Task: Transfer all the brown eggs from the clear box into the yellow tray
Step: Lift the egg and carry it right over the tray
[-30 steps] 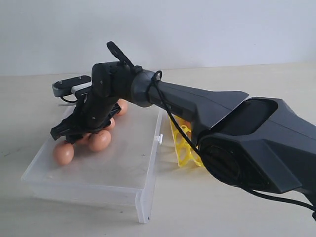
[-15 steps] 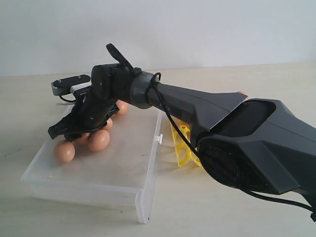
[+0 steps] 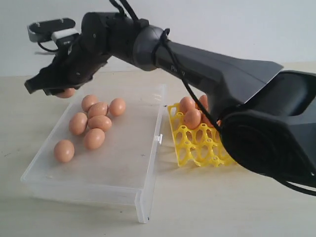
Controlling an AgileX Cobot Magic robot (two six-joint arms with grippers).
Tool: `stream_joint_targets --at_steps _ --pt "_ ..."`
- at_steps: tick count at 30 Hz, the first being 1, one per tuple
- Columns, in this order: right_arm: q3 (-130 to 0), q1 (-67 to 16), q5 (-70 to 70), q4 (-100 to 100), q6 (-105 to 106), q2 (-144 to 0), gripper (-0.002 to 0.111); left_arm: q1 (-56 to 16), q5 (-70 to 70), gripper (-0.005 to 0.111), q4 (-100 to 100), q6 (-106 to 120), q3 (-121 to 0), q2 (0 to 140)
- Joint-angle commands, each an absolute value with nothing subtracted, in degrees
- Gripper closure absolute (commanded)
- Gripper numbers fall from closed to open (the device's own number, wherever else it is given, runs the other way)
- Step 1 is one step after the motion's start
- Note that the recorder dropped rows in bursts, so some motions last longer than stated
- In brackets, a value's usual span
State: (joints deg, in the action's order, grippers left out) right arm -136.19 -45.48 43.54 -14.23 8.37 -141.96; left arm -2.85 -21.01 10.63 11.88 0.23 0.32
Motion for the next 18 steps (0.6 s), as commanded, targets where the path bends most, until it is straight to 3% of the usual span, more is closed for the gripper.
stream_joint_targets --at_steps 1,6,18 --pt "-131.68 -47.49 42.24 -11.9 10.76 -137.55 0.108 -2.79 -20.46 0.107 10.68 11.78 0.0 0.0" --pt "-116.42 -48.01 30.53 -13.05 10.76 -131.11 0.108 -2.79 -20.46 0.107 10.68 11.78 0.0 0.0" --pt "-57.1 -45.78 -20.2 -20.18 13.23 -98.73 0.108 -2.79 -20.46 0.107 10.68 11.78 0.0 0.0"
